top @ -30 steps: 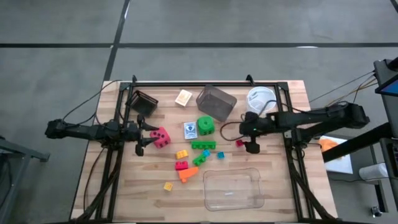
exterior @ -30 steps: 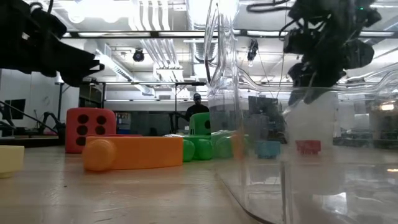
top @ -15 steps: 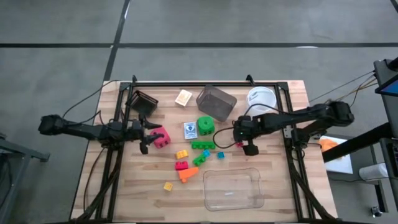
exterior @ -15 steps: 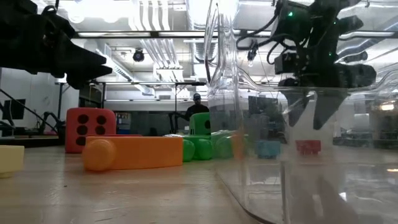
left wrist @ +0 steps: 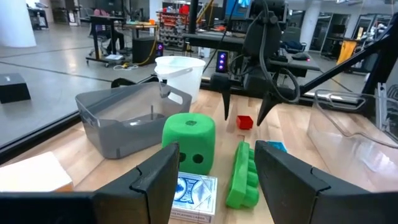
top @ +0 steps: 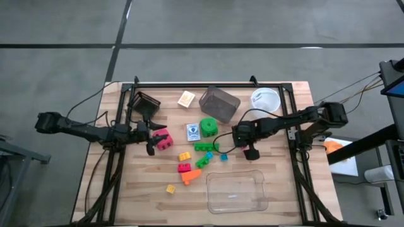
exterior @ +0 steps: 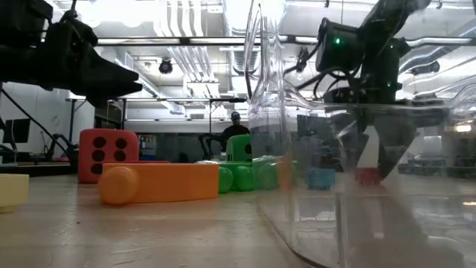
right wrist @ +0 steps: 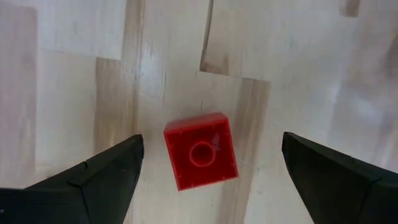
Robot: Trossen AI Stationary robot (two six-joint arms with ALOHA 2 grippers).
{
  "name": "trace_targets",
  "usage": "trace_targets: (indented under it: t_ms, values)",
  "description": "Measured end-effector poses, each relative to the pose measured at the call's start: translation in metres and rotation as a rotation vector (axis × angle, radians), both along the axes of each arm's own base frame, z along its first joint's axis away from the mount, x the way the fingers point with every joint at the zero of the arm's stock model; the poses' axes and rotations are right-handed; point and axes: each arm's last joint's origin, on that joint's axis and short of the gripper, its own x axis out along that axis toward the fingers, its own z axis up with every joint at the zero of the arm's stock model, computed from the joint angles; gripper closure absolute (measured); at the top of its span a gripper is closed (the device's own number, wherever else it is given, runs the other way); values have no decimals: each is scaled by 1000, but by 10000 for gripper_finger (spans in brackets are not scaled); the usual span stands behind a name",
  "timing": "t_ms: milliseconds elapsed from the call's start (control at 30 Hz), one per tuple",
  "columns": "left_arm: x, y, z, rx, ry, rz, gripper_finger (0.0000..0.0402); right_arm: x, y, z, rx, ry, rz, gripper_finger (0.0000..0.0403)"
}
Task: Pick & Place Toys
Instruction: Put the red game piece into the bottom transparent bin
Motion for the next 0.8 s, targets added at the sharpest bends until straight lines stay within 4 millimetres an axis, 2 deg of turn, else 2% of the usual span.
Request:
trace_targets:
  t_ms: [167,500,800]
  values:
    - [0,0,1,2,3,0,191,2,0,-9,8,34,2,80]
    - [0,0,1,-5,5,1,191,2,0,-7,-5,23,2,275]
    - [0,0,1,-12,2,1,191,1,2,-4,-8,12,17,275]
